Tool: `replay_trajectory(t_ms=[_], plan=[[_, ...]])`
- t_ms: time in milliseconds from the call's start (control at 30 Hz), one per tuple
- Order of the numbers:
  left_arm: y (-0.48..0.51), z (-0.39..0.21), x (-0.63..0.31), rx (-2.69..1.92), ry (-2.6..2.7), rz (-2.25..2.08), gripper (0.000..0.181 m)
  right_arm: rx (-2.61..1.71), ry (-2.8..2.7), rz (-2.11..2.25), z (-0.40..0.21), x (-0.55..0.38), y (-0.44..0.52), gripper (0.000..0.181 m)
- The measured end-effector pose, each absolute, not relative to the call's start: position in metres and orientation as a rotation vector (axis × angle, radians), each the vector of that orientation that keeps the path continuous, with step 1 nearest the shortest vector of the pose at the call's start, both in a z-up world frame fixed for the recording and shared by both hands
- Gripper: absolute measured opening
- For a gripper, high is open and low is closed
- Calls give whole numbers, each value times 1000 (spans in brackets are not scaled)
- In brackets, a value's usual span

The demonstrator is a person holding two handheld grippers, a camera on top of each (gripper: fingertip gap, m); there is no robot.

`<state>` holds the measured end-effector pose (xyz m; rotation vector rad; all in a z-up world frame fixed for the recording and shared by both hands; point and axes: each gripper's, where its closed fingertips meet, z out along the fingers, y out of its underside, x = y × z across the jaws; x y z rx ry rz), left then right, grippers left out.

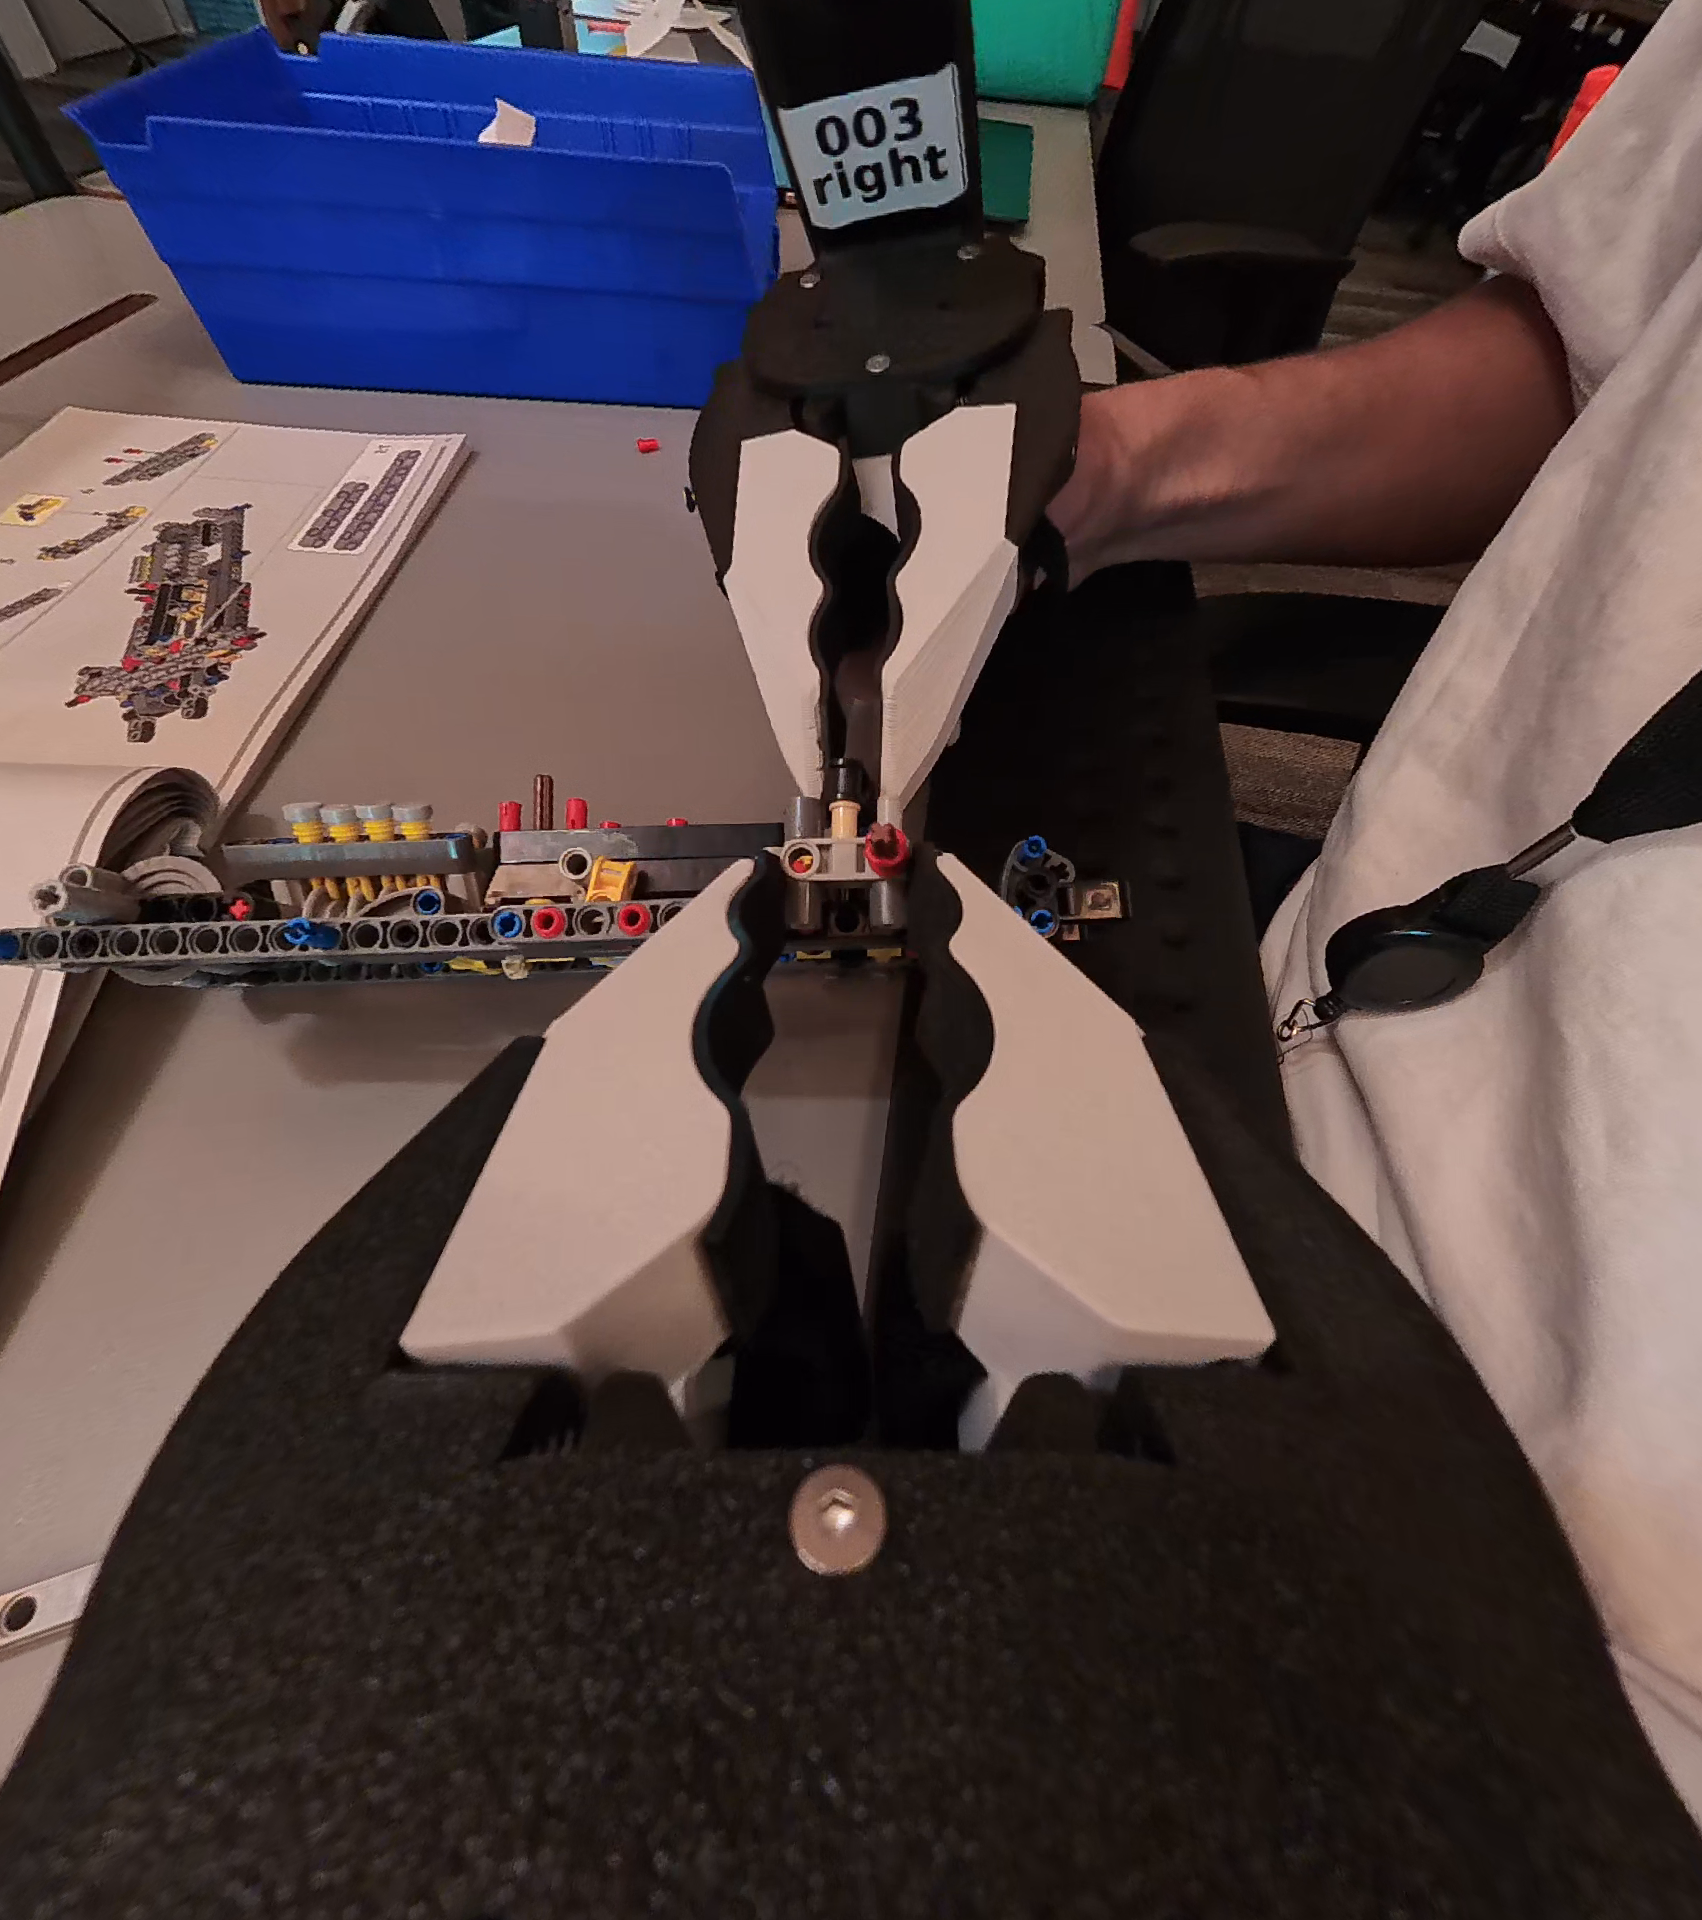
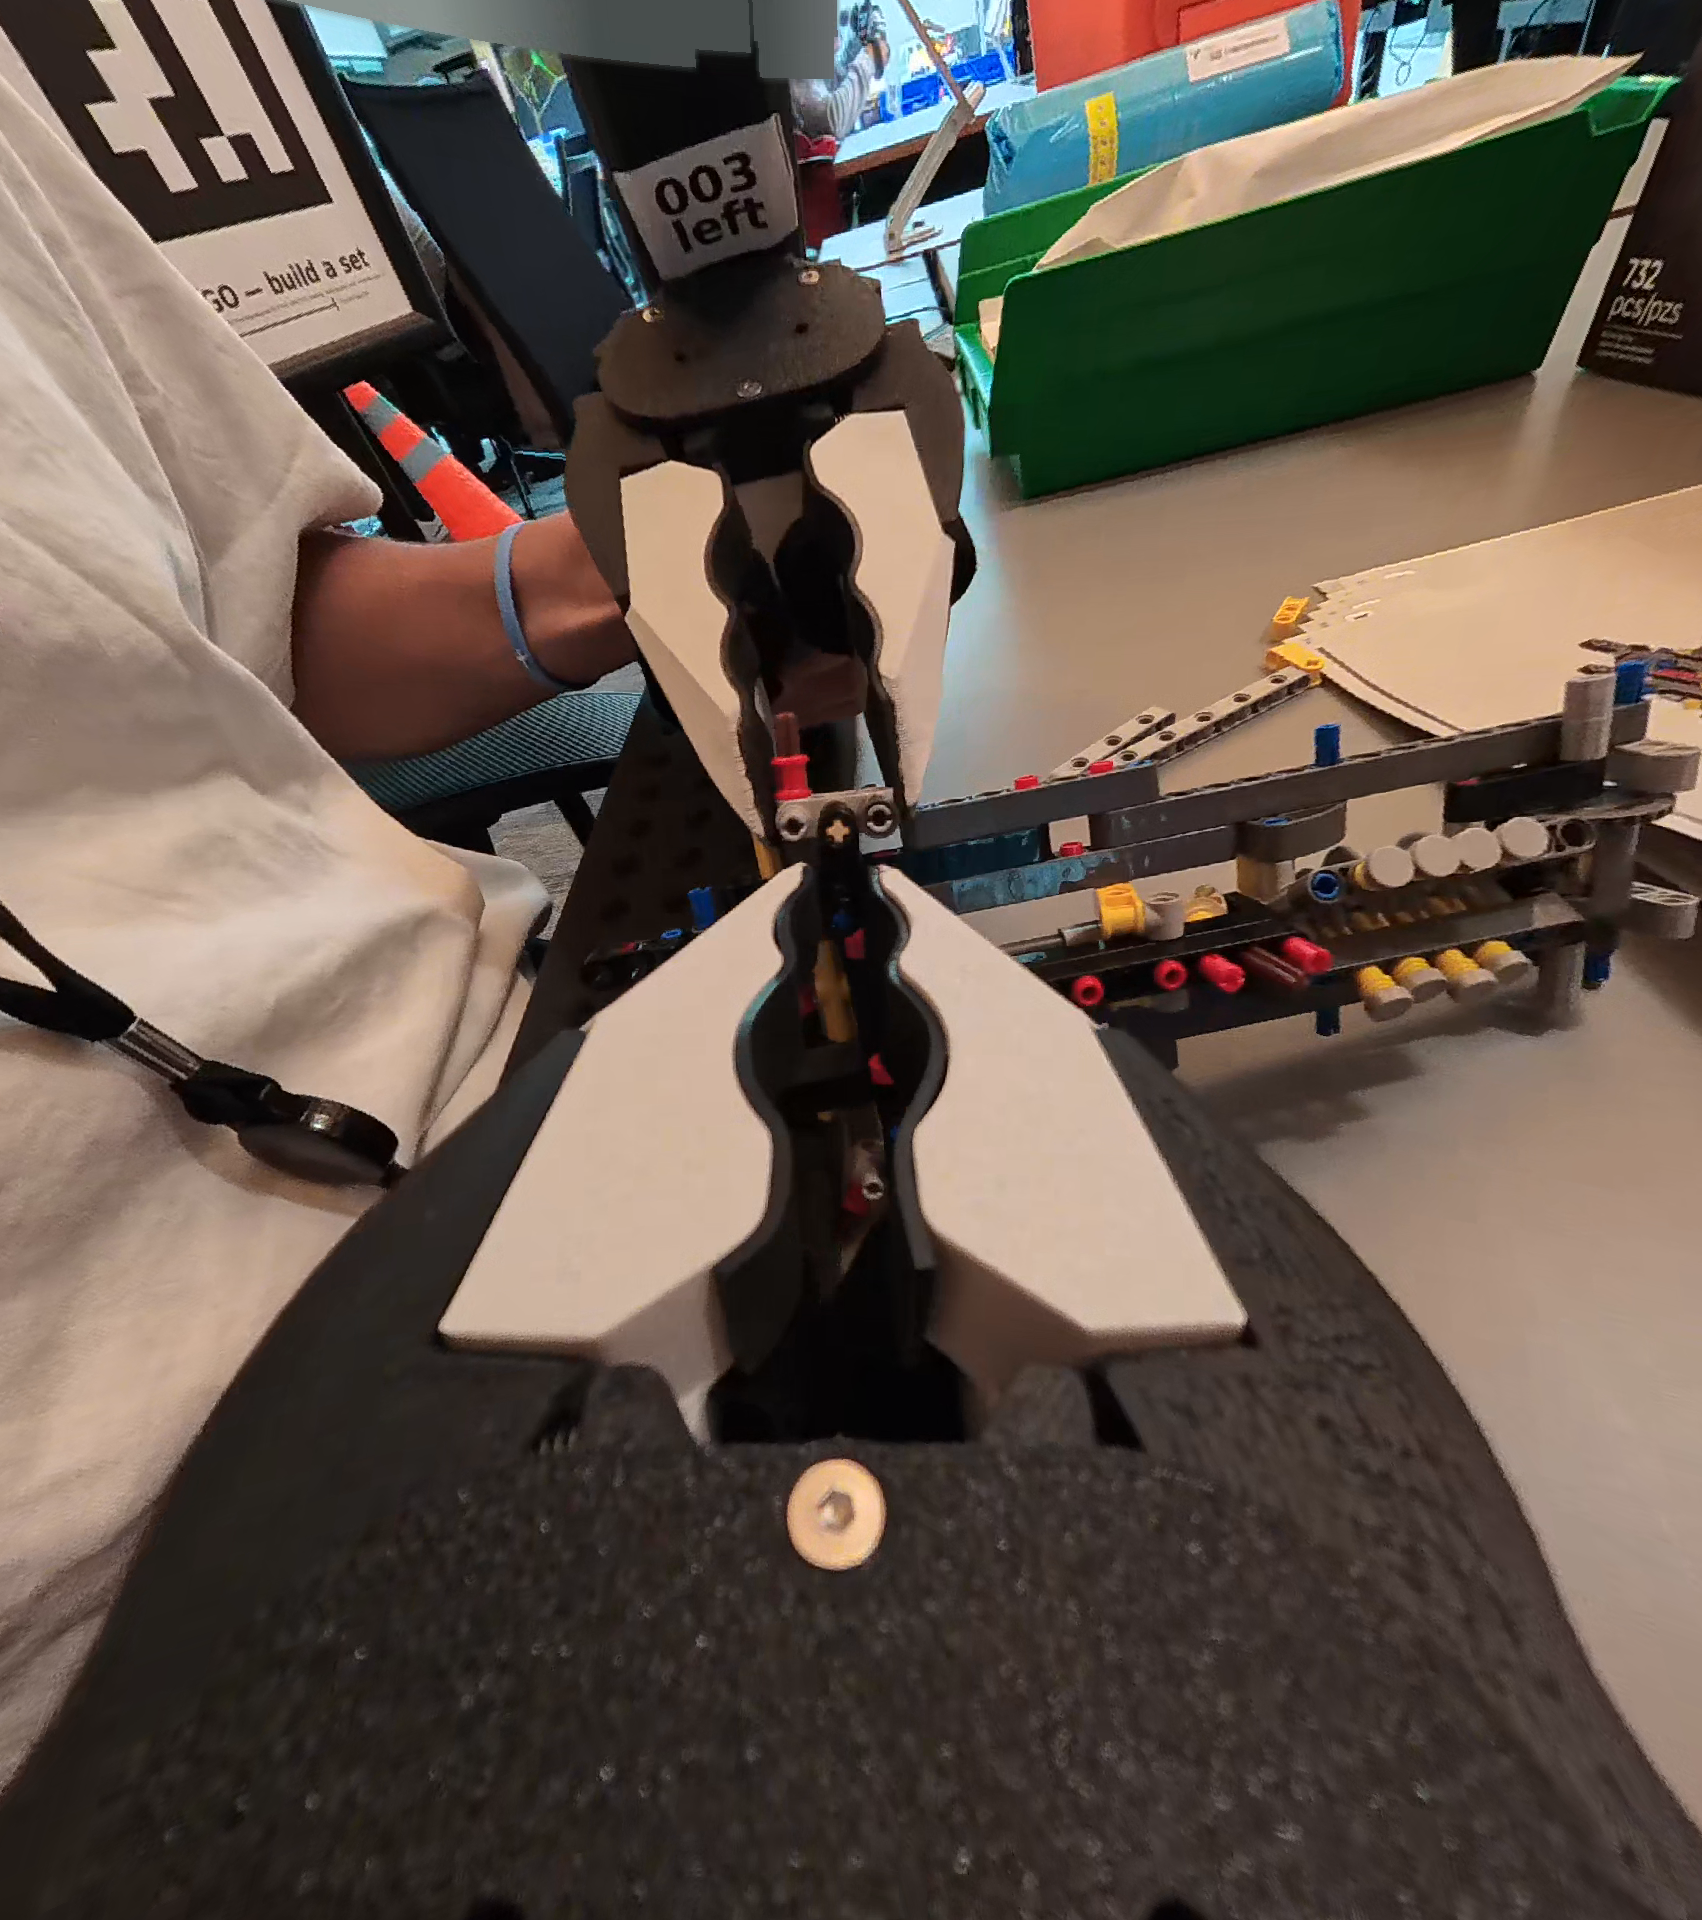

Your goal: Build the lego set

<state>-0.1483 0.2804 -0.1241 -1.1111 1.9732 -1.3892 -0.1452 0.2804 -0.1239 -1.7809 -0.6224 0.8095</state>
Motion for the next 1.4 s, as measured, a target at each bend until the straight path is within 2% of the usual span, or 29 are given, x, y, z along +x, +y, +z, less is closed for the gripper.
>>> replay_trajectory(t_ms=[567,933,1200,1400], plan=[[278,-126,-146,-1106,1961,-1339,22,-1994,-921,663,-128,-142,275,7],[278,-127,-144,-1111,1946,-1321,22,-2075,-901,813,-129,-142,275,7],[277,-135,-142,-1135,1968,-1229,22,-2187,-1023,502,-135,-138,274,6],[277,-136,-141,-1139,1970,-1235,22,-2254,-1003,540,-136,-137,274,6]])
